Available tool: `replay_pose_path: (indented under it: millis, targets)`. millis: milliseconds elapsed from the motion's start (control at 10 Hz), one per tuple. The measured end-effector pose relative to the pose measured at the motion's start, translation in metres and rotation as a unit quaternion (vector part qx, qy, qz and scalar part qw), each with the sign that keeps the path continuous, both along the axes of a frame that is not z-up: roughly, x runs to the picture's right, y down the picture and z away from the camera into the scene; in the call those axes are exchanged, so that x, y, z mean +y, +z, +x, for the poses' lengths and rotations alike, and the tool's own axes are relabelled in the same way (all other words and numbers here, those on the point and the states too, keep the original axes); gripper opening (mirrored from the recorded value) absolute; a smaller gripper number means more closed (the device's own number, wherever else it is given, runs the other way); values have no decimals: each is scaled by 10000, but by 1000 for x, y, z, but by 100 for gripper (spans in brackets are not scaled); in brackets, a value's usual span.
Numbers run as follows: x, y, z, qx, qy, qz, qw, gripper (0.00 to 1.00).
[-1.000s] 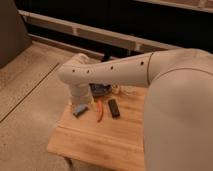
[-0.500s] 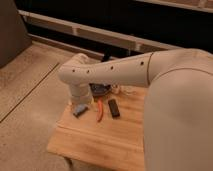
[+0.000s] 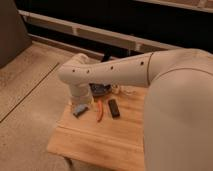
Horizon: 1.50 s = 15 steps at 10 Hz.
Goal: Pick up the ceramic cup
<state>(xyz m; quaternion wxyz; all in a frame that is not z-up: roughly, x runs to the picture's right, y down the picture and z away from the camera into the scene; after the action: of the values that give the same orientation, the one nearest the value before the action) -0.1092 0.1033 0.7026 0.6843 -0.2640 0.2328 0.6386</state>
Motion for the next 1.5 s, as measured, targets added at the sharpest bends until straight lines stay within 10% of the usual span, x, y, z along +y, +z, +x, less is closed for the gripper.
replay_pose_path:
  millis: [1000, 1200, 1500]
  targets:
    - [-2, 1, -1, 12, 25, 30, 10000, 65]
    - [-66, 28, 8, 340, 701, 762, 9940, 65]
    - [-103, 37, 61, 772, 1213, 989, 9847, 65]
